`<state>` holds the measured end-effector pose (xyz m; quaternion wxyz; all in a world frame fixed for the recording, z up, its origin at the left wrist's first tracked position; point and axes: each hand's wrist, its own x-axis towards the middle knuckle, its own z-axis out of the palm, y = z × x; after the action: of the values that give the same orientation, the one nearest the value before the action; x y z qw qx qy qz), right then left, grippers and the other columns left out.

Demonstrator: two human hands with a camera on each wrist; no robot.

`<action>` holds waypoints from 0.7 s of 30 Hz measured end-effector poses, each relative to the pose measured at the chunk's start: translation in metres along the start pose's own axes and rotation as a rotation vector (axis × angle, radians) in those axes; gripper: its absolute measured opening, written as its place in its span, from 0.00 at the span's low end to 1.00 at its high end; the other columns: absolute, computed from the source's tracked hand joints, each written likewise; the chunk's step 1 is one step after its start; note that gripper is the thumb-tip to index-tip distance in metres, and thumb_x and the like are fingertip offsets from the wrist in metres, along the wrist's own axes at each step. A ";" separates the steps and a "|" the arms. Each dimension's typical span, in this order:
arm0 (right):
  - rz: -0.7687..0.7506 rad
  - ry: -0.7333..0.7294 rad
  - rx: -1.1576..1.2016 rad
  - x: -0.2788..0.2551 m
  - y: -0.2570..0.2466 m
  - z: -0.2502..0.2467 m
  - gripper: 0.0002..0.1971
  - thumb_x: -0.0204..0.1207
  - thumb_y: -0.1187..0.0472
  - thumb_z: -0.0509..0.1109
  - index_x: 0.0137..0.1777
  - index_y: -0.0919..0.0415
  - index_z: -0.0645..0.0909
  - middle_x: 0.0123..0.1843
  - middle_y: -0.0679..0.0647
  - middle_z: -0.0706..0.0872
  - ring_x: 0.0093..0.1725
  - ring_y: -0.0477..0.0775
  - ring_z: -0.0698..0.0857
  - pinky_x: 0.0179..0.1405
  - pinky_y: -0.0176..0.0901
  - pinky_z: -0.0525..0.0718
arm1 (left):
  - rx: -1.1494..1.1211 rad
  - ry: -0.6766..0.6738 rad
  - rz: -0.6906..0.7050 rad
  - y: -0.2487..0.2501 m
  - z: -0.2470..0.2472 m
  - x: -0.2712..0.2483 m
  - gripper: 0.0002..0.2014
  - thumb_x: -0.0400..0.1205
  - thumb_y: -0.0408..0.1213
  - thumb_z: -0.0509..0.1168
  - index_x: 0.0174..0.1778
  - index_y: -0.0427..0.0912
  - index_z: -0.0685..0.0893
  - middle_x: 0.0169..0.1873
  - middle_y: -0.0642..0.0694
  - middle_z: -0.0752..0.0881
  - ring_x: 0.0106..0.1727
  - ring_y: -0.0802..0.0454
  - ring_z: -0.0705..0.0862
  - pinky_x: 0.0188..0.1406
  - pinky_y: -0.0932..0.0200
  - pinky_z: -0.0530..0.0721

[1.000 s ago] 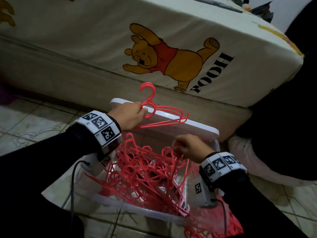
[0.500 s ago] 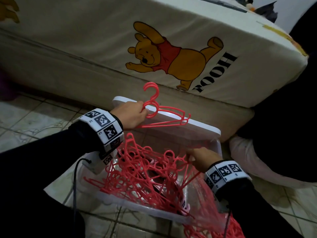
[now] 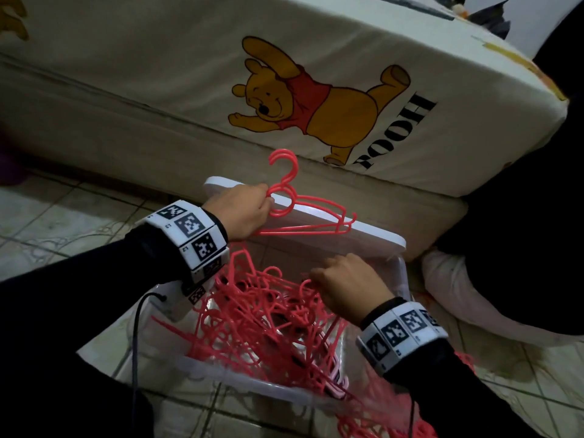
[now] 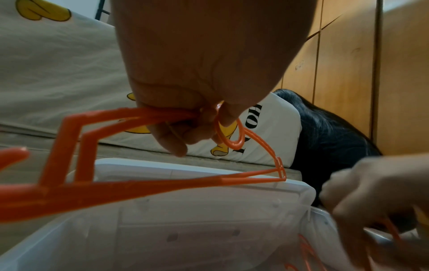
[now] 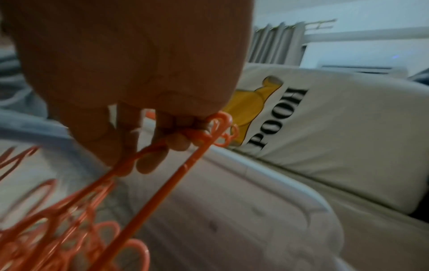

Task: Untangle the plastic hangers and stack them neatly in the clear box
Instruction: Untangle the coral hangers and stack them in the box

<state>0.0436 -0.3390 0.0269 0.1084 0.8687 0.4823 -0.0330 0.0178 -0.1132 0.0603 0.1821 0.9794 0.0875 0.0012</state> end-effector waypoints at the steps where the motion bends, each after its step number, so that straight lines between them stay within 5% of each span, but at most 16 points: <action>1: -0.003 0.009 0.002 -0.002 0.002 -0.005 0.10 0.80 0.55 0.59 0.52 0.49 0.81 0.48 0.50 0.85 0.51 0.56 0.83 0.49 0.47 0.72 | 0.001 0.015 0.003 0.000 -0.001 0.000 0.11 0.87 0.47 0.49 0.46 0.44 0.69 0.52 0.36 0.83 0.54 0.36 0.80 0.51 0.46 0.77; 5: 0.022 0.045 -0.002 -0.009 0.013 -0.025 0.07 0.79 0.57 0.63 0.48 0.48 0.83 0.45 0.48 0.85 0.49 0.54 0.83 0.47 0.45 0.69 | -0.003 0.067 0.024 0.001 -0.005 -0.002 0.11 0.87 0.47 0.49 0.44 0.45 0.68 0.49 0.36 0.84 0.53 0.35 0.81 0.54 0.44 0.77; 8: 0.083 0.169 -0.054 -0.017 0.022 -0.044 0.03 0.70 0.58 0.69 0.37 0.51 0.84 0.35 0.49 0.85 0.38 0.57 0.84 0.40 0.43 0.63 | -0.030 0.108 0.036 0.003 -0.008 -0.001 0.12 0.88 0.47 0.48 0.46 0.45 0.71 0.48 0.37 0.84 0.51 0.36 0.81 0.52 0.45 0.76; 14: 0.206 0.327 0.075 -0.043 0.049 -0.079 0.13 0.66 0.40 0.62 0.33 0.47 0.79 0.30 0.45 0.80 0.38 0.50 0.80 0.40 0.46 0.62 | -0.009 0.127 0.016 0.000 -0.010 0.001 0.14 0.88 0.48 0.47 0.48 0.45 0.72 0.45 0.41 0.82 0.47 0.39 0.81 0.51 0.43 0.78; 17: 0.206 0.273 0.105 -0.044 0.056 -0.078 0.14 0.67 0.37 0.67 0.36 0.45 0.81 0.33 0.43 0.79 0.41 0.49 0.79 0.41 0.45 0.60 | -0.002 0.116 0.049 0.000 -0.007 0.002 0.12 0.88 0.47 0.48 0.46 0.44 0.71 0.46 0.39 0.83 0.45 0.40 0.79 0.47 0.47 0.76; 21: 0.169 0.104 0.000 -0.032 0.043 -0.053 0.12 0.69 0.39 0.70 0.42 0.46 0.83 0.43 0.44 0.85 0.52 0.49 0.81 0.44 0.45 0.57 | 0.041 0.083 0.065 0.001 -0.002 0.002 0.13 0.88 0.47 0.49 0.48 0.43 0.73 0.50 0.36 0.84 0.53 0.35 0.81 0.53 0.44 0.77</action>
<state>0.0610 -0.3757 0.0906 0.0853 0.9068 0.4123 0.0215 0.0200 -0.1127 0.0622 0.1580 0.9843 0.0633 0.0460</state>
